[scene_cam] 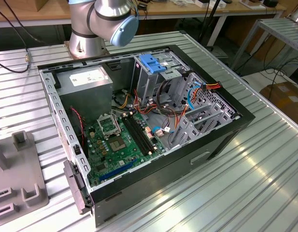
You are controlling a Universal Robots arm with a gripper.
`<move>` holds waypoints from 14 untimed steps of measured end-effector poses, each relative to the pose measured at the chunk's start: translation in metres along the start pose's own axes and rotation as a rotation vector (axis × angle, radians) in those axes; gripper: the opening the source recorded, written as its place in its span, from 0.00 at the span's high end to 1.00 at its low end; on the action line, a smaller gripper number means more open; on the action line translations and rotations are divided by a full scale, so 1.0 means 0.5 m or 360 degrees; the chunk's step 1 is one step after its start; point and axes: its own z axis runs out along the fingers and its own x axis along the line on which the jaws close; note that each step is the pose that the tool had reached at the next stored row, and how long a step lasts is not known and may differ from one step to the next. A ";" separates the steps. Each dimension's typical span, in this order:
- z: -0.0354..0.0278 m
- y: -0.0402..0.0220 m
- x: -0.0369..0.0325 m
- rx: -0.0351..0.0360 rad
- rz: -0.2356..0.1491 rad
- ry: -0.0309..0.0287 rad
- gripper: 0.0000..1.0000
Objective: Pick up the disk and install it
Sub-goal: 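Pick up the disk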
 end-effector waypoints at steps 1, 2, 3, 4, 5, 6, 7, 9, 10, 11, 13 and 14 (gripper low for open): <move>-0.004 0.000 0.000 0.0000 0.0000 -0.00001 0.63; -0.007 0.000 0.000 0.0000 0.0000 -0.00001 0.63; -0.010 0.000 0.001 0.0000 0.0000 0.00000 0.63; -0.016 0.000 0.001 0.0000 0.0000 -0.00001 0.63; -0.020 0.000 0.001 0.0000 0.0000 0.00000 0.63; -0.023 -0.001 0.001 0.0000 0.0000 0.00000 0.63; -0.025 -0.001 0.001 0.0000 0.0000 0.00000 0.63; -0.032 -0.001 0.002 0.0000 0.0000 0.00000 0.63; -0.035 -0.001 0.002 0.0000 0.0000 -0.00001 0.63; -0.039 -0.001 0.002 0.0000 0.0000 -0.00001 0.63; -0.049 -0.001 0.003 0.0000 0.0000 0.00000 0.63; -0.053 -0.001 0.003 0.0000 0.0000 -0.00001 0.63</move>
